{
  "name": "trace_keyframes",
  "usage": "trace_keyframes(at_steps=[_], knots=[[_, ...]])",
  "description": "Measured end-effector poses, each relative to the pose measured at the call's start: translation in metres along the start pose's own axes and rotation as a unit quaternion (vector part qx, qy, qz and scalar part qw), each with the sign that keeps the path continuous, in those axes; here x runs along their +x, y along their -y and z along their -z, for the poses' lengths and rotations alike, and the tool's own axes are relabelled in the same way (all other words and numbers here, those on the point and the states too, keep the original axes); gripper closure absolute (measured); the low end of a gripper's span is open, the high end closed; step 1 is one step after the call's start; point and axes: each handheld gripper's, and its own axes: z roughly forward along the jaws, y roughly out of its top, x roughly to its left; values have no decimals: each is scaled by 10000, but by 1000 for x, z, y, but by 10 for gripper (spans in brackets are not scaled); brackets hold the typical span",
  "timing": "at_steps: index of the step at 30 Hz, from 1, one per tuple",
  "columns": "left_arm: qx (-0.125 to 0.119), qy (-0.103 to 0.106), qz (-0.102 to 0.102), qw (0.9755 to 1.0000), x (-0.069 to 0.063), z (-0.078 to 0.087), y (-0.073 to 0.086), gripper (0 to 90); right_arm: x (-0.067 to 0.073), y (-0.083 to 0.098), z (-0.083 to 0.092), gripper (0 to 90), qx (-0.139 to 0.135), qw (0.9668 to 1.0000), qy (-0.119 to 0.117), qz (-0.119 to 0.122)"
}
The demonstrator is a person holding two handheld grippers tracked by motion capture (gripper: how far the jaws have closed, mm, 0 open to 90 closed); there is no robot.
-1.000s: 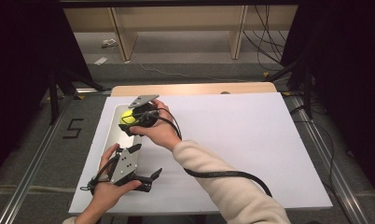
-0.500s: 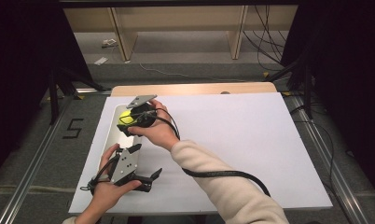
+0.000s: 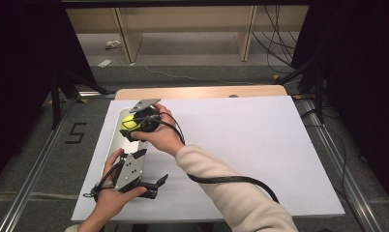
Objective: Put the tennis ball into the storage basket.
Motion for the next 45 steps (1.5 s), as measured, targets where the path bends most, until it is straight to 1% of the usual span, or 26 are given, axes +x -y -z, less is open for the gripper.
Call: trace_keyframes(at_steps=[3, 9, 14, 32, 43, 45], knots=[[18, -7, -28, 10000, 0, 0, 0, 0, 1, 0, -1, 266, 11, 10000, -14, -16], [16, 4, -14, 10000, 0, 0, 0, 0, 1, 0, -3, 266, 28, 10000, -19, 0], [19, -17, -56, 10000, 0, 0, 0, 0, 1, 0, -4, 266, 80, 10000, -41, 8], [18, 7, -41, 10000, -1, 0, 0, 0, 5, -2, -12, 265, 197, 9996, -158, 80], [17, 16, -34, 10000, -1, 0, 0, 0, 6, -1, -16, 265, 253, 9994, -188, 127], [20, 14, -36, 10000, -1, 0, 0, 0, 6, 0, -17, 265, 264, 9994, -184, 100]])
